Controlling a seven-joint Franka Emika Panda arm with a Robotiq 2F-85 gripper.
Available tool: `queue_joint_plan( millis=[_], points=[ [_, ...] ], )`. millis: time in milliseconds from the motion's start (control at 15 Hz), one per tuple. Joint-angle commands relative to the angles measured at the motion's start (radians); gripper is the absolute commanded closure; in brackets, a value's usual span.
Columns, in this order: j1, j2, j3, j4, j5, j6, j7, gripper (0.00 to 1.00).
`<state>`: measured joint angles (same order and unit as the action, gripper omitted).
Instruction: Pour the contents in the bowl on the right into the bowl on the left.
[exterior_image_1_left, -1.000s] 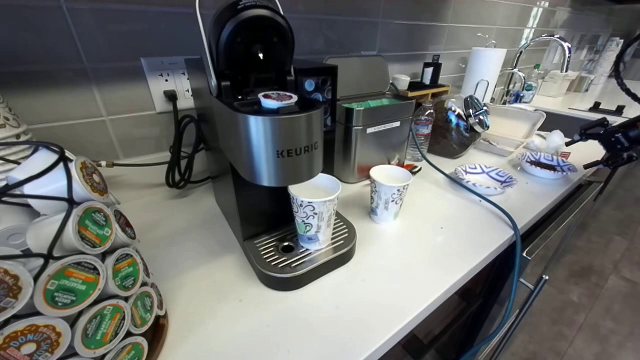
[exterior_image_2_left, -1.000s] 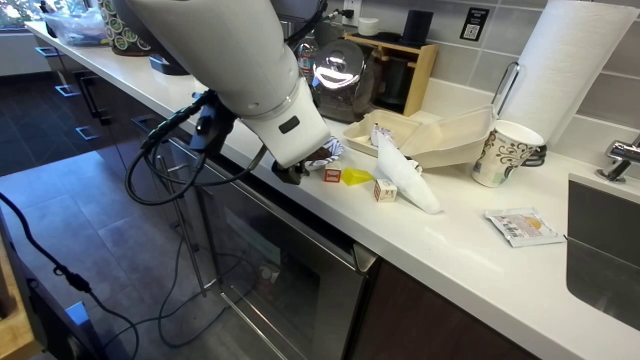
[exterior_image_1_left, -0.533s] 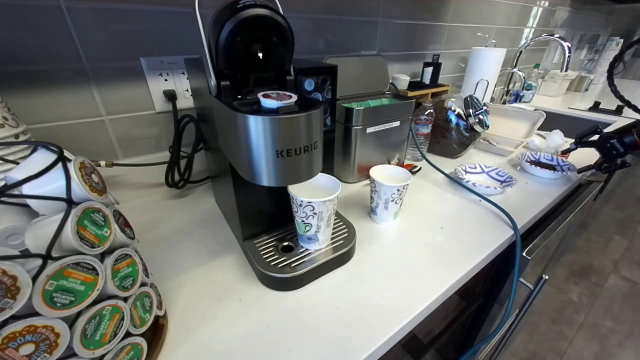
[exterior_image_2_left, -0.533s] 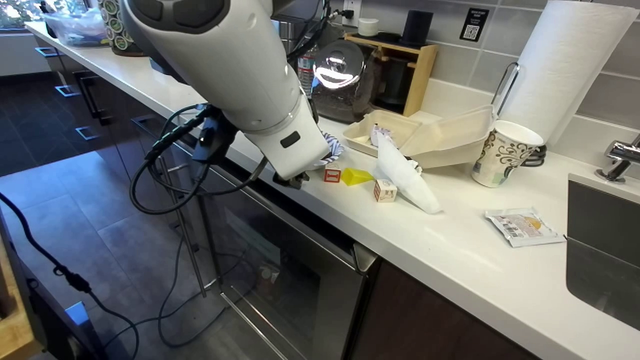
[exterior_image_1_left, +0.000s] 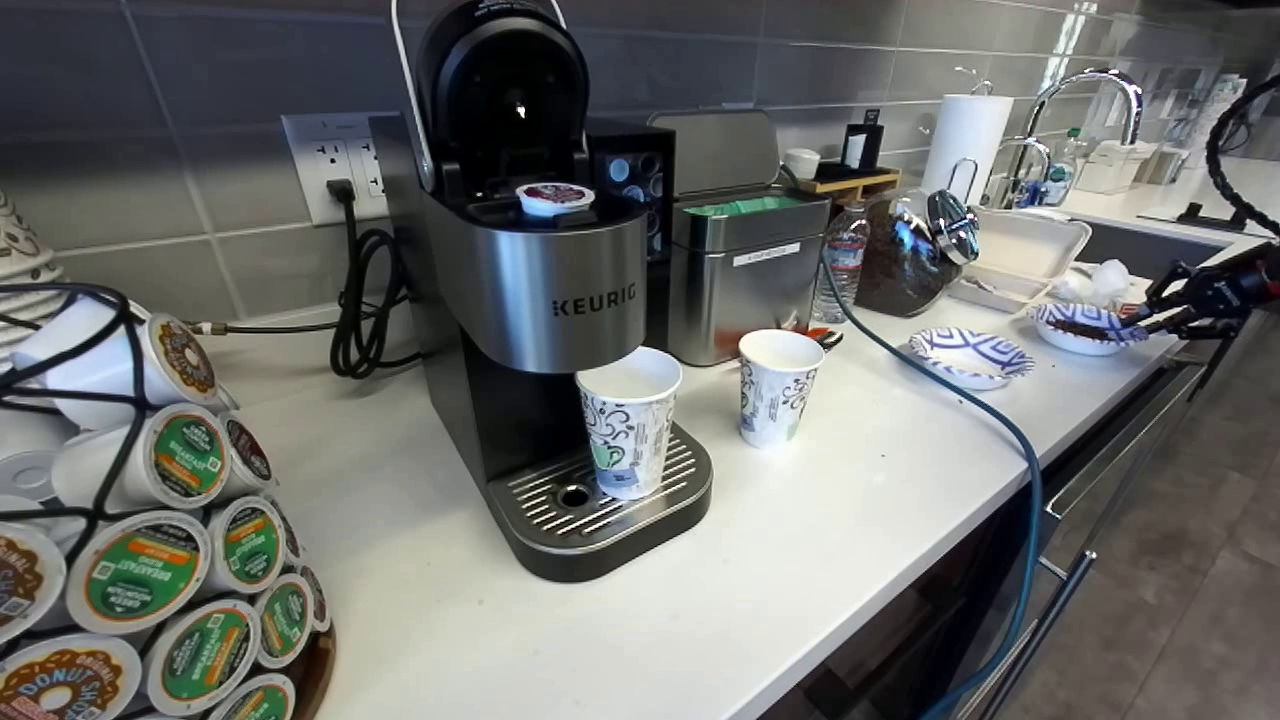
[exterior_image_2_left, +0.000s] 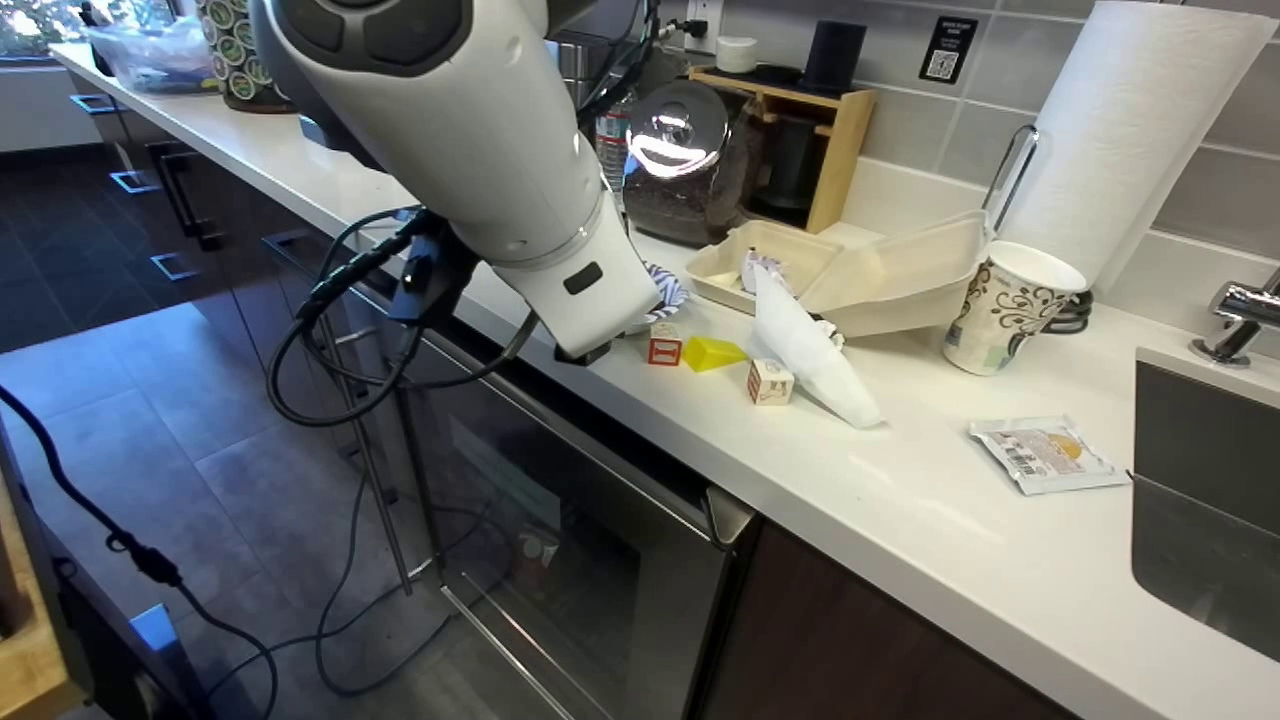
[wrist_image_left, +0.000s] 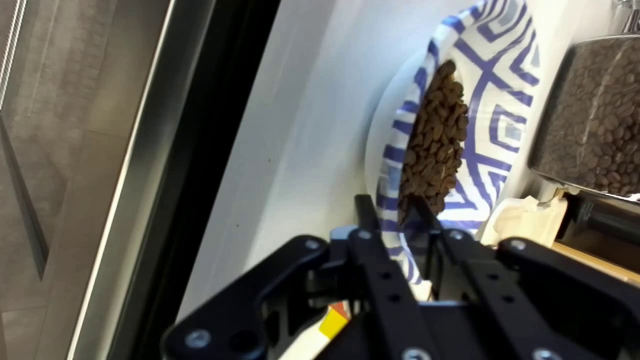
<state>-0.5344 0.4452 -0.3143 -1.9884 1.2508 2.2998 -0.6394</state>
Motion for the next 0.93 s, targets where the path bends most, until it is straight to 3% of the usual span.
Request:
queue_joint_plan(
  millis=[0,333,600,867],
  points=[
    [0.003,0.017,0.000,0.012,0.025,0.006,-0.022,1.00],
    [0.002,-0.001,0.001,0.000,0.022,0.002,-0.070,1.00],
    [0.002,-0.104,-0.011,-0.063,-0.026,-0.054,-0.223,0.99],
    [0.007,-0.180,-0.031,-0.097,-0.115,-0.201,-0.271,0.99]
  ],
)
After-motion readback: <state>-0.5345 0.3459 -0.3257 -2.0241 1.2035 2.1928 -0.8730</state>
